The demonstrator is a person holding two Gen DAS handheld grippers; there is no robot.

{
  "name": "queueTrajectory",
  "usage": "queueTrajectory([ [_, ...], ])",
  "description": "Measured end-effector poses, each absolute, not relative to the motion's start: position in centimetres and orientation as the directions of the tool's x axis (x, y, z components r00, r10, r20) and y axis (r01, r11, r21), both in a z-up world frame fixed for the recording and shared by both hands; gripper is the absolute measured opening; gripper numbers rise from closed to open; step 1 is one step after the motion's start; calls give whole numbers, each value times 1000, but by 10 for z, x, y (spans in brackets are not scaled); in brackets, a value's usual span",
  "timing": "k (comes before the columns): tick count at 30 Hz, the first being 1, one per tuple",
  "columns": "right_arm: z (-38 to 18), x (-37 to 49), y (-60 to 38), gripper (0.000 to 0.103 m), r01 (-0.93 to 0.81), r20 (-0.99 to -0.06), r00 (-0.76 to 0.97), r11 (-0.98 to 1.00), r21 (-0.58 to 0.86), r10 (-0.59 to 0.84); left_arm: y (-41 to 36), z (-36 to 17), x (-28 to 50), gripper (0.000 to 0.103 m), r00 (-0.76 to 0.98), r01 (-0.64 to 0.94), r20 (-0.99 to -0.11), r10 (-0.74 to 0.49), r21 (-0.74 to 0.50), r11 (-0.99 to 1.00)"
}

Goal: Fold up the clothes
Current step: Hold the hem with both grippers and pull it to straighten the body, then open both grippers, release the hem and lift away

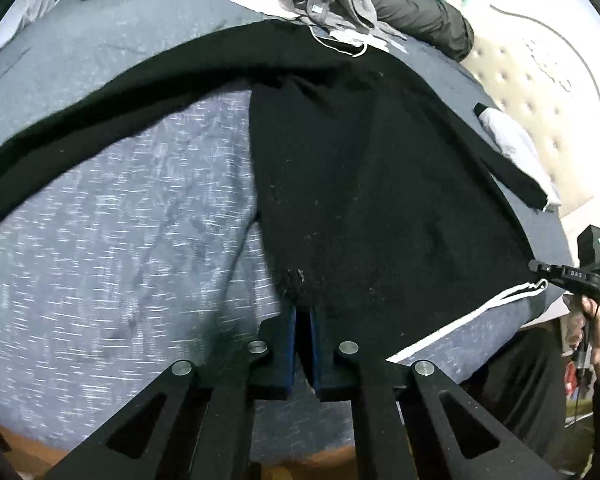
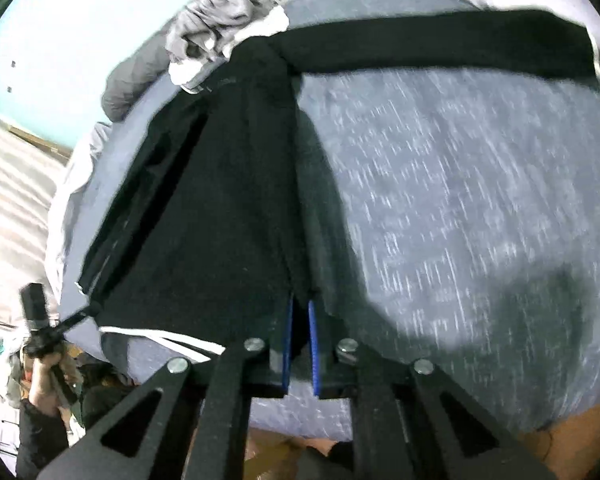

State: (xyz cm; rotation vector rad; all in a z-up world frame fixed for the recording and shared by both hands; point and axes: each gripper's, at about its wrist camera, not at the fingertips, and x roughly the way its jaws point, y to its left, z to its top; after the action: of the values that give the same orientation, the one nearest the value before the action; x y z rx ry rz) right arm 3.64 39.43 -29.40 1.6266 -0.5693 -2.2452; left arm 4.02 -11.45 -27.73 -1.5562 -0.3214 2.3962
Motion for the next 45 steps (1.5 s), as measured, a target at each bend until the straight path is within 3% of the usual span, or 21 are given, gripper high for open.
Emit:
queueTrajectory([
  [6,-300,37,382,9,-2,-862,-259,-893,451,-435,-126,-284,42,6,-368,-72,-861,352,-351,-934],
  [9,-294,30,376,15,20,-868,-259,-901,433,-423,-126,-284,41,6,-369,-71,-861,351,-350,-934],
  [11,-295,26,369,41,33,-878,-253,-911,412,-406,-121,-284,41,6,-368,-76,-862,348,-346,-935],
  [14,-302,25,363,40,55,-891,-227,-919,391,-393,-118,-282,40,6,-368,-86,-864,344,-337,-938],
  [15,-303,25,362,36,62,-893,-226,-921,385,-388,-118,-281,41,6,-369,-89,-863,345,-337,-937],
  [16,-303,26,362,19,68,-895,-229,-923,379,-384,-118,-279,41,6,-370,-91,-862,346,-337,-937],
  [17,-302,27,362,11,74,-895,-230,-924,374,-381,-119,-277,42,6,-372,-95,-862,345,-334,-938],
  [20,-291,29,367,5,101,-887,-261,-925,367,-381,-120,-271,45,6,-378,-107,-858,348,-333,-937],
  [25,-268,34,379,4,157,-867,-318,-923,351,-383,-118,-264,56,6,-381,-140,-851,362,-334,-932],
  [33,-303,31,384,5,109,-890,-279,-933,343,-359,-120,-306,51,6,-296,-69,-886,356,-352,-934],
  [39,-280,30,398,17,99,-881,-312,-934,342,-356,-128,-282,45,14,-342,-75,-891,298,-291,-954],
  [41,-270,27,402,28,90,-861,-349,-928,362,-369,-133,-271,38,16,-361,-78,-885,293,-284,-956],
  [45,-256,14,404,29,79,-829,-408,-919,386,-383,-140,-253,13,39,-406,-73,-873,270,-264,-962],
])
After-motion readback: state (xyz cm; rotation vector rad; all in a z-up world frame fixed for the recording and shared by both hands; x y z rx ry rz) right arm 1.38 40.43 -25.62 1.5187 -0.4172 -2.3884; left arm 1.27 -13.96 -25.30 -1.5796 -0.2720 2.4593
